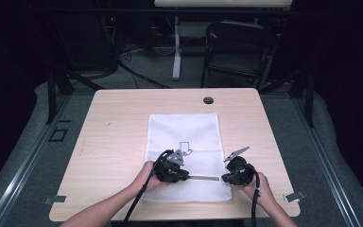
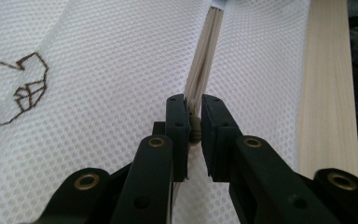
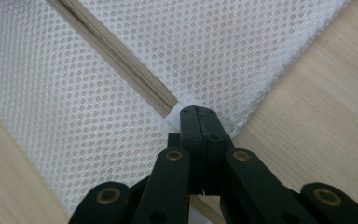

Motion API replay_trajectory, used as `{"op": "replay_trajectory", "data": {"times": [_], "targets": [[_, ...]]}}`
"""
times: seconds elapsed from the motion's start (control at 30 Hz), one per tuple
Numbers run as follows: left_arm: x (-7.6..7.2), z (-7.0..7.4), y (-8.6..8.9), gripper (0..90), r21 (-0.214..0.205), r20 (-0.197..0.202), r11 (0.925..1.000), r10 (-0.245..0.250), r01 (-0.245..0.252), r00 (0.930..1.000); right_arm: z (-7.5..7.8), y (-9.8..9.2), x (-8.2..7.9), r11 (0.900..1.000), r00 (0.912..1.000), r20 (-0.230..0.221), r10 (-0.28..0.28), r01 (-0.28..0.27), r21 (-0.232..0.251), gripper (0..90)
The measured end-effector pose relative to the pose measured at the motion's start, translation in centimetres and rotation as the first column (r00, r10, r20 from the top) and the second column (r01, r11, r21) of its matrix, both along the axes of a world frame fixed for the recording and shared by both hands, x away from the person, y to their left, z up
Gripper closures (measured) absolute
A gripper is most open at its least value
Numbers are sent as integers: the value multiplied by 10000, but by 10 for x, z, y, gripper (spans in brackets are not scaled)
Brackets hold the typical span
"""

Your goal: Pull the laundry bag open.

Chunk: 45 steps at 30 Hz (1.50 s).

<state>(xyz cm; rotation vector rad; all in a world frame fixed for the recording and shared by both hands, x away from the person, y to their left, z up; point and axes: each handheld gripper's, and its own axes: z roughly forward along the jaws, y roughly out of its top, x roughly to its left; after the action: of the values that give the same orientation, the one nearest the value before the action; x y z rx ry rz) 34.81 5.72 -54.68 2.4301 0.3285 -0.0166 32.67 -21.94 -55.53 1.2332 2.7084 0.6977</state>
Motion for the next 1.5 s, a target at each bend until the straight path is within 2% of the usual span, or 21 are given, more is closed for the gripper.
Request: {"op": "replay_trajectory", "data": {"times": [0.1, 0.17, 0.23, 0.3, 0.33, 0.37, 0.43, 0.47, 0.53, 0.87, 0.93, 0.97, 1.0, 1.03, 1.07, 1.4, 1.43, 1.47, 1.5], "targets": [[0, -1, 1, 817, -98, -67, 10000, -5, 5, 10000, 0, 0, 0, 10000, 10000, 5, 4, -4, 11, 900], [0, -1, 1, 817, 61, 18, 10000, -13, 13, 10000, 0, 0, 0, 10000, 10000, -5, -38, 38, 60, 900], [0, -2, 2, 817, -59, -65, 10000, 17, -17, 10000, 0, 0, 0, 10000, 10000, -23, -14, 14, 60, 900], [0, 0, 6, 817, 6, -56, 10000, 63, -62, 10000, -2, 1, 0, 9996, 9999, 24, -160, 160, 246, 900], [0, -1, 7, 817, -35, -66, 10000, 67, -67, 10000, 0, 0, 0, 10000, 10000, -17, -24, 24, 25, 900], [0, -1, 7, 817, -35, -66, 10000, 67, -67, 10000, -1, 0, 0, 9997, 9999, 41, -142, 142, 177, 900], [0, -1, 9, 817, -118, -162, 9999, 89, -91, 9998, 0, 0, 0, 9999, 10000, -3, -63, 63, 90, 900], [0, -1, 9, 817, -118, -162, 9999, 89, -91, 9998, -1, 1, 0, 9996, 9999, 28, -158, 157, 238, 900], [-1, 0, 11, 816, -81, -122, 9999, 105, -106, 9999, 0, 0, 1, 10000, 10000, -44, -18, 18, 31, 900], [-2, 0, 21, 815, -2, -114, 9996, 285, -285, 9995, 0, 1, 0, 10000, 10000, -45, -9, 10, 80, 900], [-1, -1, 23, 815, -71, -233, 9996, 281, -282, 9993, 0, 1, 0, 10000, 10000, -30, -12, 13, 71, 900], [-1, -1, 26, 815, 90, -157, 9991, 422, -421, 9990, 0, 1, 0, 10000, 10000, -28, -10, 10, 70, 900], [-1, -1, 27, 815, -47, -220, 9990, 433, -434, 9988, 0, 1, 0, 10000, 10000, -25, -11, 11, 73, 900], [-2, 0, 29, 815, 61, -157, 9987, 502, -501, 9986, 0, 1, 0, 10000, 10000, -30, -9, 9, 60, 900], [-1, -1, 31, 815, -90, -228, 9990, 437, -439, 9988, 0, 2, 0, 10000, 10000, 11, -29, 29, -38, 900], [-3, -1, 46, 815, 2, -247, 9973, 738, -739, 9970, 0, 2, 0, 10000, 10000, -23, -49, 49, -45, 900], [-2, -2, 46, 815, -62, -336, 9976, 688, -690, 9971, 0, 2, 0, 10000, 10000, -36, -52, 52, -29, 900], [-3, -1, 48, 814, 21, -242, 9977, 672, -671, 9974, 0, 2, 0, 10000, 10000, -49, -59, 59, 19, 900], [-3, -1, 48, 815, -104, -307, 9978, 652, -655, 9974, 0, 2, 0, 10000, 10000, -65, -69, 70, 22, 900]]}}
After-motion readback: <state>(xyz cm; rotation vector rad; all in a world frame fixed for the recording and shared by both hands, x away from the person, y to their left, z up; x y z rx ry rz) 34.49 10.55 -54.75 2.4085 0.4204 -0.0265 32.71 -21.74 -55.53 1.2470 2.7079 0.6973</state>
